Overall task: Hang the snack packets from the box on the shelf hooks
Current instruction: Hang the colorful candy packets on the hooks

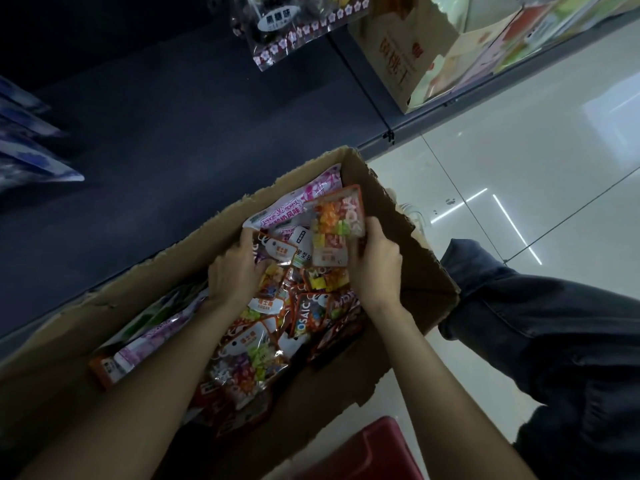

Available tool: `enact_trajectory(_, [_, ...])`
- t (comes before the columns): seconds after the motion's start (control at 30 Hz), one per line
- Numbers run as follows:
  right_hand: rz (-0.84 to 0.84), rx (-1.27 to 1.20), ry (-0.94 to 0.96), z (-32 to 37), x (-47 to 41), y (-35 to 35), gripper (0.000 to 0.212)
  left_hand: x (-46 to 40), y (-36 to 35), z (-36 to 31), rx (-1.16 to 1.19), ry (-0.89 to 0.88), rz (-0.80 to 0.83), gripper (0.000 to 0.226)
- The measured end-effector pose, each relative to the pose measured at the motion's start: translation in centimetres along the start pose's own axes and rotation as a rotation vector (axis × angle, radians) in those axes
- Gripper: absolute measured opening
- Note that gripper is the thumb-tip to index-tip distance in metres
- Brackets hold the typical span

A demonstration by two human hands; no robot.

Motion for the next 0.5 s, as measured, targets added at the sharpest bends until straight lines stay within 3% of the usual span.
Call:
enact_trajectory(0.13, [0.371, 0.185, -0.109, -1.0, 1.0, -3.3, 0.080, 0.5, -0.3, 0.4, 0.094, 0.012, 0.016, 0.060])
enact_trajectory(0.23, [0.477, 0.348, -0.092, -1.3, 0.5, -4.9, 0.097, 0.5, -1.0, 1.0, 0.133, 0.036, 0.106, 0.076])
enact_trajectory(0.33, [0.380, 0.190, -0.163, -0.9, -1.5, -5.4, 0.091, 0.4, -1.5, 1.2, 0.088, 0.007, 0.161, 0.089])
enact_trajectory(0.4, [0.350, 0.172, -0.178, -1.1, -2.4, -5.7, 0.067, 0.2, -1.6, 1.2, 0.013, -0.021, 0.169, 0.086])
enact_trajectory(0.5, [0.426, 0.324, 0.011, -1.7, -2.7, -6.2, 0.048, 0.2, -1.4, 1.2, -0.083, -0.039, 0.167, 0.079])
Point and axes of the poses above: each hand's wrist, its own x-axis away from the middle knuckle, its own y-axis out of the back of the hand, z = x × y, the point moved 3 cm from there along -x, towards the middle knuckle, and after that the axes turned 10 degrees about x, right-handed, at the moved point
